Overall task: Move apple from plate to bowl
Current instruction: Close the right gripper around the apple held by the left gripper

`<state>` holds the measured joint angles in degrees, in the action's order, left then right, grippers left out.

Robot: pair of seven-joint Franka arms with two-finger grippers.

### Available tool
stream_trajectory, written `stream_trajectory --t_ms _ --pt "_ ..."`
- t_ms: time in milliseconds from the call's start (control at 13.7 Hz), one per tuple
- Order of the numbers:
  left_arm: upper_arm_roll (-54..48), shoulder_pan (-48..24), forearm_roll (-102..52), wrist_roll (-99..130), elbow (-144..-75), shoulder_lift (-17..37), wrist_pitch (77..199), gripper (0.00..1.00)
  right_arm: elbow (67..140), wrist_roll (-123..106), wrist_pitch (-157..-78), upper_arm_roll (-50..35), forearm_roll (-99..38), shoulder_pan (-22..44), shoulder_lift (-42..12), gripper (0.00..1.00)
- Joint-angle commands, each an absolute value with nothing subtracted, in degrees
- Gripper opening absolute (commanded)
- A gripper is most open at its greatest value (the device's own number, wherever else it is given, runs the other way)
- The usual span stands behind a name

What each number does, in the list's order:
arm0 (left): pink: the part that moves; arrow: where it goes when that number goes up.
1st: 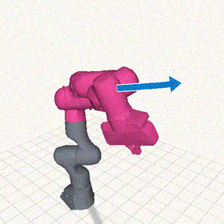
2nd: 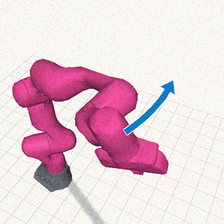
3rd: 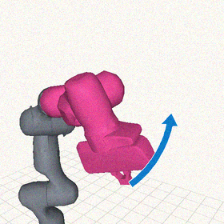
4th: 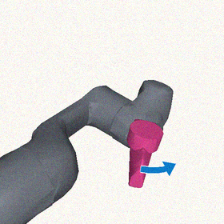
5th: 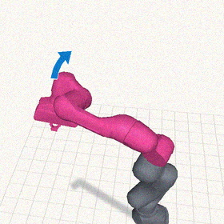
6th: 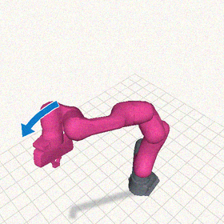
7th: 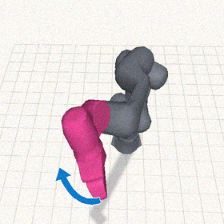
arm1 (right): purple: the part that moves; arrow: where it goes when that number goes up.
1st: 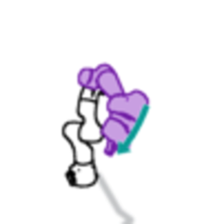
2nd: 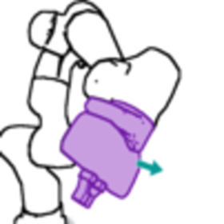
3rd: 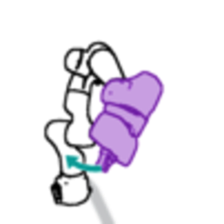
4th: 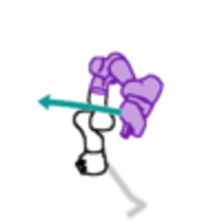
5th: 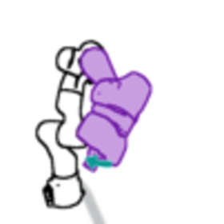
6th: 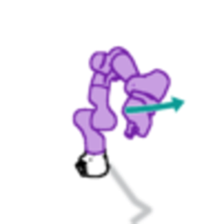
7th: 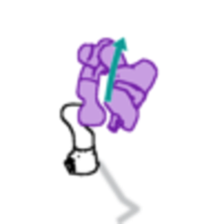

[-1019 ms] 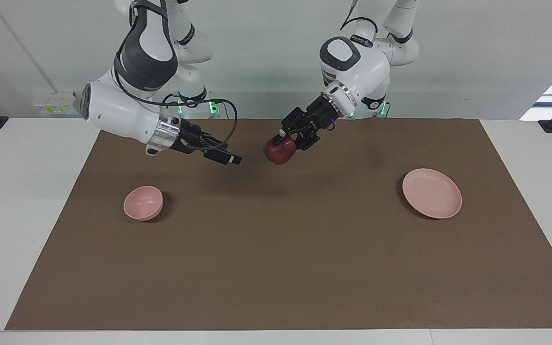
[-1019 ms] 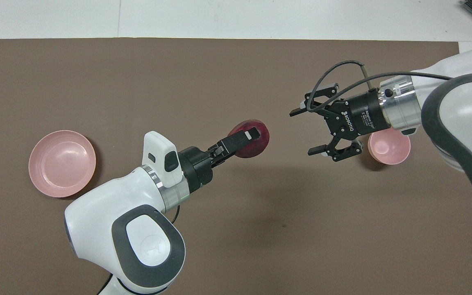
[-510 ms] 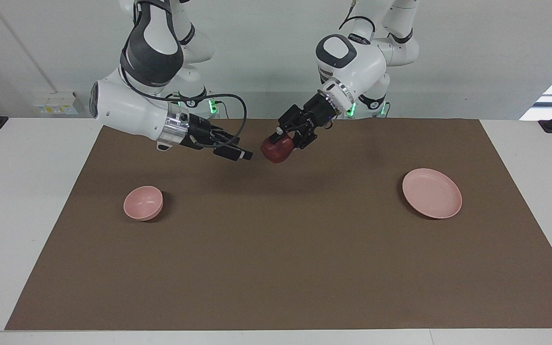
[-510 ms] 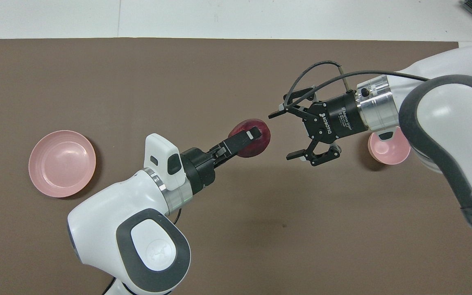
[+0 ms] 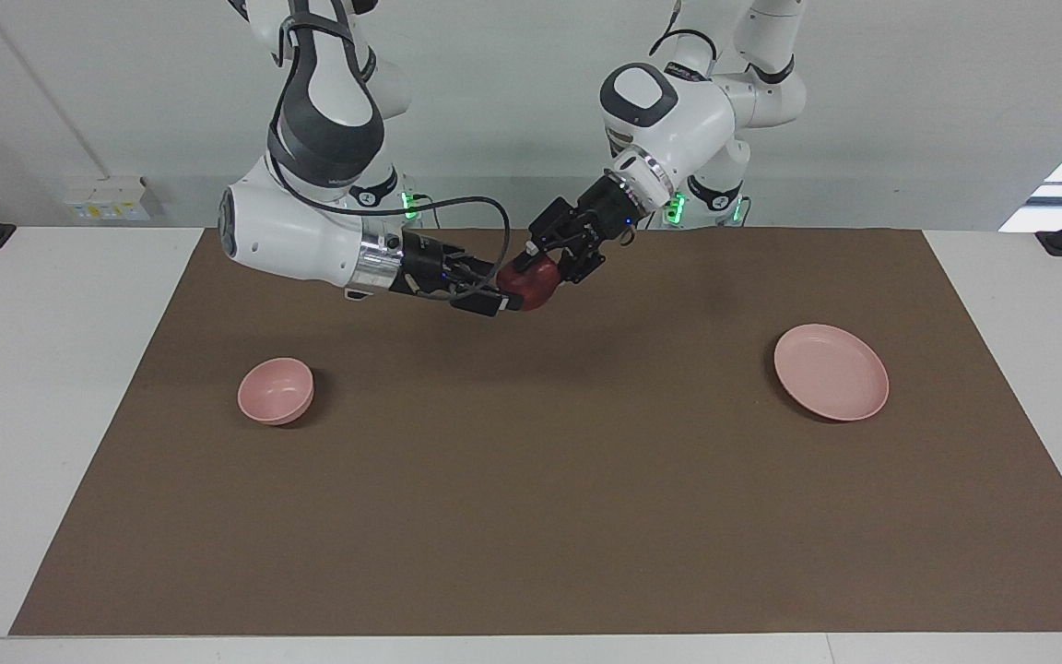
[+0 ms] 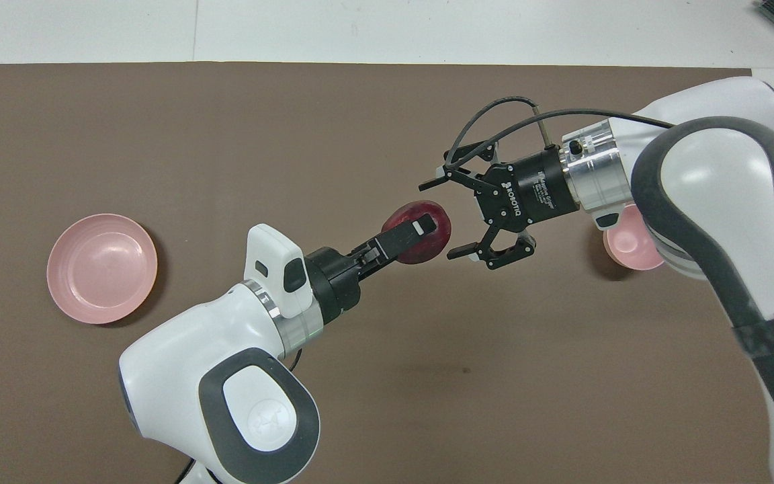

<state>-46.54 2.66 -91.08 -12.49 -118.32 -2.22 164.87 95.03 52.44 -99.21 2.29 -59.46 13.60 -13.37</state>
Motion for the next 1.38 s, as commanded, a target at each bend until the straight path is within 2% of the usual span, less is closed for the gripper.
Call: stream_trajectory --t_ms 0,582,1092,1165,1238,1310 --pt "-46.67 1.93 -91.5 -12.48 -116.98 -1.32 166.64 0.0 94.39 54.23 -101.6 1.93 -60.73 15.2 -13.89 1.0" --pt "-46.85 2.02 -91.41 -12.48 -116.98 -1.32 166.55 0.0 94.83 54.23 -104.85 2.02 -57.14 17.66 -13.89 1.0" --pt "-46.85 2.02 -91.41 -12.48 -117.07 -1.32 166.55 0.0 95.01 53.79 -103.62 2.02 -56.87 16.79 -14.15 1.0" --pt "-46.85 2.02 -91.41 -12.48 -117.07 -1.32 166.55 0.0 95.01 53.79 -103.28 2.02 -56.87 16.53 -14.15 0.91" --pt "-46.85 2.02 -91.41 -12.48 -117.07 -1.41 166.55 0.0 94.92 53.7 -102.84 2.02 -56.87 16.35 -14.15 0.71" --pt "-46.85 2.02 -91.41 -12.48 -117.07 -1.41 166.55 0.0 94.92 53.79 -102.75 2.02 -56.87 16.26 -14.15 0.33"
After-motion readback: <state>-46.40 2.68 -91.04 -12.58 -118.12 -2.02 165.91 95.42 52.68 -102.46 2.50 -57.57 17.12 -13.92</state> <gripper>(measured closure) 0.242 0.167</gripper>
